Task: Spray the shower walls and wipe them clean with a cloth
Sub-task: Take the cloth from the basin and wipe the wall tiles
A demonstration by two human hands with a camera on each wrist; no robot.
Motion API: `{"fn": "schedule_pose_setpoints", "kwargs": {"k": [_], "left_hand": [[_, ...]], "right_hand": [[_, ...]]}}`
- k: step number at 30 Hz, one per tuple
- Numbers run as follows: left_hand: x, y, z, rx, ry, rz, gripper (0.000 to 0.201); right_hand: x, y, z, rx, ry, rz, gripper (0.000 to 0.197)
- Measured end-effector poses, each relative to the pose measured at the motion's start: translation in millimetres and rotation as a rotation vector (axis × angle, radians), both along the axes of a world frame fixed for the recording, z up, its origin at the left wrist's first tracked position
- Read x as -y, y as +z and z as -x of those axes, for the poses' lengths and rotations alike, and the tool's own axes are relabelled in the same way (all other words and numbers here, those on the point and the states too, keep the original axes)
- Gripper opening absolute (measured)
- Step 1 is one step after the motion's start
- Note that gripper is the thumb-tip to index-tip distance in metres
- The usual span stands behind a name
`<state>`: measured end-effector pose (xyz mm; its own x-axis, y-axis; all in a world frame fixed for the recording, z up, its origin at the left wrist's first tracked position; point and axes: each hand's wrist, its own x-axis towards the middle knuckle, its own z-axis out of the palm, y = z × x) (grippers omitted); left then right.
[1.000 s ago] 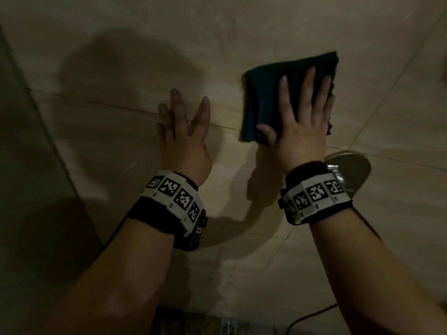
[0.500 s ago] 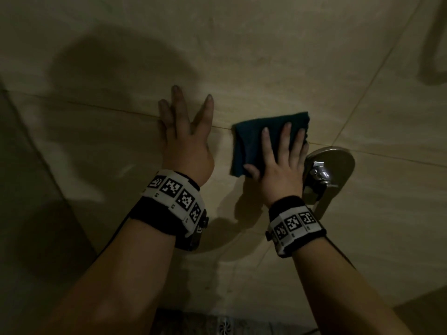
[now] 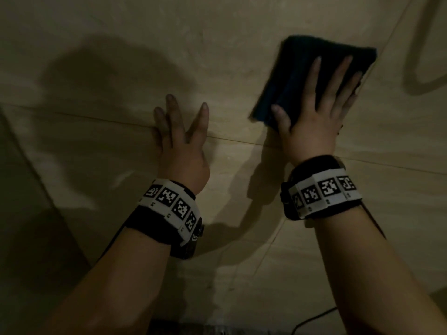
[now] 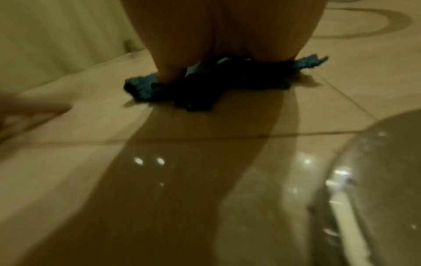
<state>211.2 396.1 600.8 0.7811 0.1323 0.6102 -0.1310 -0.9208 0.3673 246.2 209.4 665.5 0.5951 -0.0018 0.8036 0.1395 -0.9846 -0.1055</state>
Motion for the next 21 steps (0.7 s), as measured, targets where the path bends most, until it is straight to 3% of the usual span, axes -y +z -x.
{"fn": "schedule_pose_setpoints", "kwargs": {"k": [10, 13, 18, 21], "left_hand": [[-8.9, 25.9, 3.2, -0.031, 0.052, -0.008, 0.086], [-14.9, 31.2, 3.0, -0.067, 0.057, -0.035, 0.086], [-19.5, 38.6, 7.0, -0.103, 0.028, -0.01, 0.084], [-22.8, 43.1, 8.8, -0.113, 0.024, 0.005, 0.082]], "right_hand": [[-12.3, -63.8, 3.0, -0.118, 0.068, 0.232, 0.076], [-13.8, -45.6, 5.0, -0.191, 0.086, 0.2, 0.078], [-27.9, 19.3, 3.0, -0.065, 0.045, 0.14, 0.08], [-35.4, 34.4, 1.5, -0.033, 0.035, 0.121, 0.08]]}}
